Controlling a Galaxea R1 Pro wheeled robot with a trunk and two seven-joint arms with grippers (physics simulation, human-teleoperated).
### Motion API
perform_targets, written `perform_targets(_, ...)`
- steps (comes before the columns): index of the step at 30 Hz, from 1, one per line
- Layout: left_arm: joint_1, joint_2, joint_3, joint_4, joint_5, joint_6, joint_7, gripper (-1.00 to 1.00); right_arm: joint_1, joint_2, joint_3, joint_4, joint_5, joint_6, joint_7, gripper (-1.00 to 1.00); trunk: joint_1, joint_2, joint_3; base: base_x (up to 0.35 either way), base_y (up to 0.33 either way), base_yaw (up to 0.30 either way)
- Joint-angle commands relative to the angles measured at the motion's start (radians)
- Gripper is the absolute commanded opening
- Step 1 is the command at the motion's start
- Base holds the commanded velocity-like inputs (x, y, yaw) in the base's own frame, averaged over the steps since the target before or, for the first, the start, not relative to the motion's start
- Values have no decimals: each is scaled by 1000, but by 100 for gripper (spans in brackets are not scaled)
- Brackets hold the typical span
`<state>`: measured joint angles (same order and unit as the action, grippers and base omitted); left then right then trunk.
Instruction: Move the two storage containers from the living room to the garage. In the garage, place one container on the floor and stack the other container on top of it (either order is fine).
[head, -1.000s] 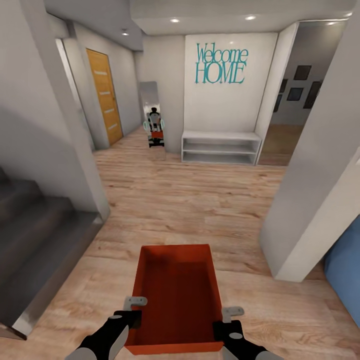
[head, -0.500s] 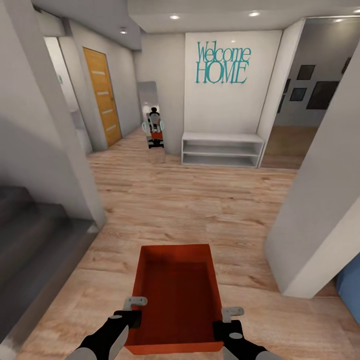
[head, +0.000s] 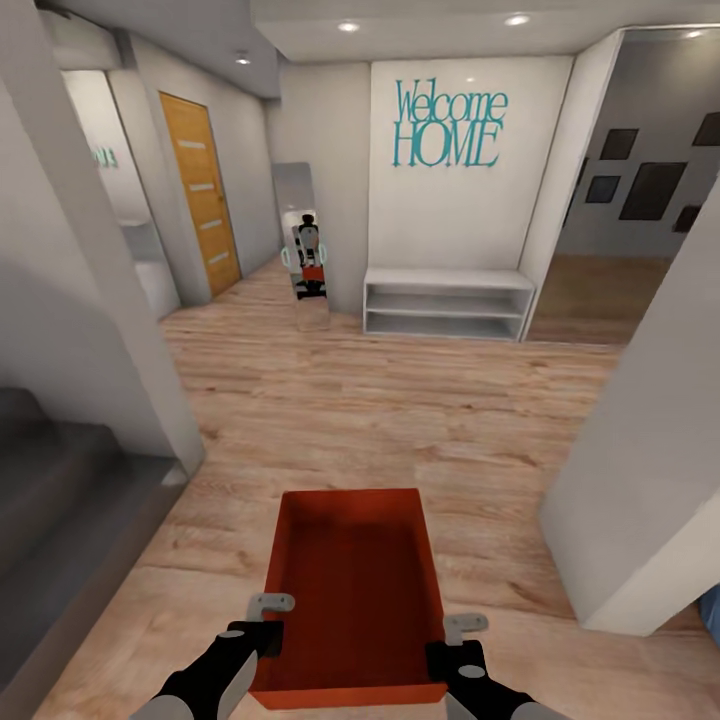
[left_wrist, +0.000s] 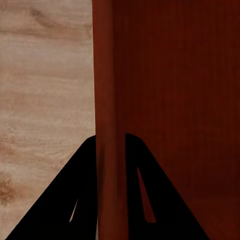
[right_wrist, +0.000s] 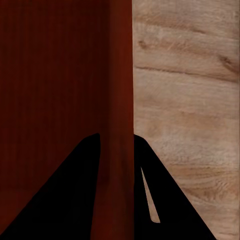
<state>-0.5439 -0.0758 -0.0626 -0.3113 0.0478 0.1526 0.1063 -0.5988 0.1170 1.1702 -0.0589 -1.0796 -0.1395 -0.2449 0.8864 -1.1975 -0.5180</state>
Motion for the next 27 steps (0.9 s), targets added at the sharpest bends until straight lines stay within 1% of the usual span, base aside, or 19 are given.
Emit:
perform_targets(1, 0, 11, 7, 2, -3, 7, 9, -100, -1, -25, 0, 7, -2, -26, -5, -100, 1, 0, -1, 324, 0, 0)
perform_targets(27, 0, 11, 7, 3, -2, 7, 9, -100, -1, -25, -1, 7, -2, -26, -5, -100, 1, 0, -1, 324, 0, 0)
